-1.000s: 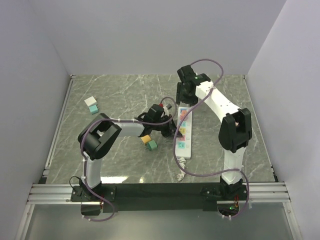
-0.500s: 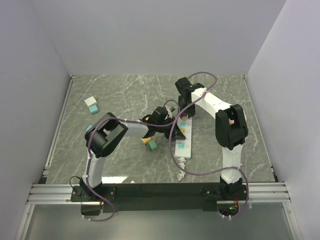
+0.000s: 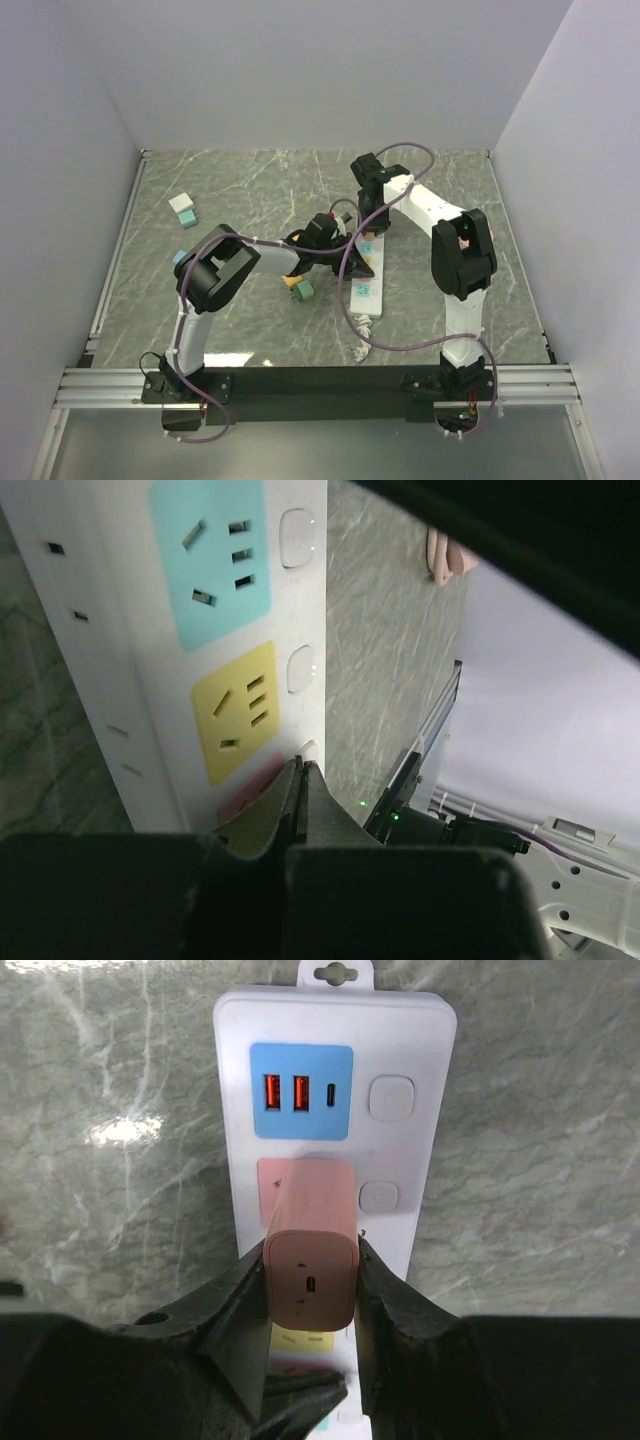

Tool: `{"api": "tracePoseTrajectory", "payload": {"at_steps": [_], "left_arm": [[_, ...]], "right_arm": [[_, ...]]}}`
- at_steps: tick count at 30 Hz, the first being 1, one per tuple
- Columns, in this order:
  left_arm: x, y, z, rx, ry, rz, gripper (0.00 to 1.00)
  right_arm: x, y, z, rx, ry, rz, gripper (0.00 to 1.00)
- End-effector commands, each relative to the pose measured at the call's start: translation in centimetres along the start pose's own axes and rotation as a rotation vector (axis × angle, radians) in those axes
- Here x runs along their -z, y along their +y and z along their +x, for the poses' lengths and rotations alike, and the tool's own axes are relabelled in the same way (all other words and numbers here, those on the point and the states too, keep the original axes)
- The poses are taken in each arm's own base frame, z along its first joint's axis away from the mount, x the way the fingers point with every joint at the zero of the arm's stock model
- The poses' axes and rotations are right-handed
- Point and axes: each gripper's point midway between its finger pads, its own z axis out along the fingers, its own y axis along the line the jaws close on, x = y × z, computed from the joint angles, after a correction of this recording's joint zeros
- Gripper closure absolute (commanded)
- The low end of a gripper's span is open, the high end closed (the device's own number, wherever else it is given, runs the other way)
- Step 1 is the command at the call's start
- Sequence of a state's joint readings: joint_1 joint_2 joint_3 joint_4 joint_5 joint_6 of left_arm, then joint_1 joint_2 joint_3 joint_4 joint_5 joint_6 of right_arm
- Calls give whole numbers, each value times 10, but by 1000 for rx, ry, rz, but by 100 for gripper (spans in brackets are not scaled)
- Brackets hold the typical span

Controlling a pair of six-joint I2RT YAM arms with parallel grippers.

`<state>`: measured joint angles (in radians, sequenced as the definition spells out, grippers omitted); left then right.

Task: Pull the plug off the socket

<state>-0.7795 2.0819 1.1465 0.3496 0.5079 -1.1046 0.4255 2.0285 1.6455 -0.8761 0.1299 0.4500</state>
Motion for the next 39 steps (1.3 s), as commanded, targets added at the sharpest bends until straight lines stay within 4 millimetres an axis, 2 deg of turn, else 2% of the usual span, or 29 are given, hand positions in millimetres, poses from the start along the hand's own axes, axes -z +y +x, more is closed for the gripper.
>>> {"api": "tracePoseTrajectory", "payload": {"at_steps": [1, 3, 6, 9, 12, 13, 15, 16, 18, 19, 20, 21, 22, 23, 24, 25, 26, 27, 29, 30, 31, 32, 34, 35, 36, 38, 39], "left_arm": [[-8, 84, 26, 57, 41, -229, 100], [-8, 89, 28, 56, 48, -234, 100], [-8, 93, 29, 45, 42, -243, 100], [-5, 82, 24, 30, 35, -213, 100], [7, 44, 8, -33, -13, -157, 99], [20, 20, -3, -65, -56, -138, 100], [37, -15, -20, -130, -117, -95, 100], [57, -48, -30, -168, -165, -47, 100], [81, -75, -44, -208, -227, -29, 100], [103, -101, -51, -237, -275, 11, 99], [116, -107, -61, -243, -320, 9, 99], [127, -109, -63, -243, -334, 4, 99], [146, -123, -66, -257, -366, 28, 100], [155, -122, -68, -255, -377, 25, 99], [166, -109, -74, -237, -389, -9, 99], [182, -110, -76, -237, -416, -13, 99], [197, -98, -88, -221, -454, -42, 99], [205, -81, -88, -197, -465, -72, 100], [232, -72, -93, -176, -521, -79, 100], [245, -51, -100, -144, -552, -110, 99], [258, -51, -101, -143, -577, -108, 99], [269, -35, -107, -120, -601, -138, 100], [279, -29, -107, -114, -607, -154, 100], [286, -26, -112, -112, -622, -163, 100], [289, -27, -112, -118, -626, -161, 100], [294, -26, -114, -115, -638, -163, 100], [296, -27, -115, -119, -642, -160, 99]], "right_arm": [[74, 8, -37, -26, -157, -94, 100], [91, 8, -42, -34, -185, -109, 100], [101, 10, -45, -49, -198, -139, 100], [109, 8, -53, -77, -246, -161, 100], [106, 17, -59, -124, -255, -300, 100], [105, 21, -61, -129, -256, -349, 100], [104, 41, -63, -122, -251, -487, 100], [103, 47, -64, -117, -247, -521, 100], [100, 65, -66, -113, -225, -621, 100], [97, 70, -66, -125, -216, -640, 100], [95, 74, -67, -144, -204, -661, 100], [91, 85, -67, -138, -191, -718, 100], [87, 88, -68, -150, -185, -732, 100], [83, 93, -68, -168, -166, -750, 100], [74, 99, -68, -170, -148, -774, 100], [72, 106, -64, -165, -121, -807, 100], [70, 112, -60, -164, -95, -830, 100], [59, 119, -58, -155, -73, -838, 100], [53, 133, -51, -130, -45, -857, 100], [44, 139, -52, -127, -41, -867, 100], [41, 144, -53, -127, -32, -877, 100], [32, 153, -53, -134, -7, -882, 100], [23, 163, -55, -129, 15, -879, 100], [29, 173, -64, -114, -4, -891, 100], [13, 177, -58, -118, 30, -874, 100], [16, 191, -63, -117, 27, -897, 100], [4, 195, -59, -124, 55, -898, 100]]}}
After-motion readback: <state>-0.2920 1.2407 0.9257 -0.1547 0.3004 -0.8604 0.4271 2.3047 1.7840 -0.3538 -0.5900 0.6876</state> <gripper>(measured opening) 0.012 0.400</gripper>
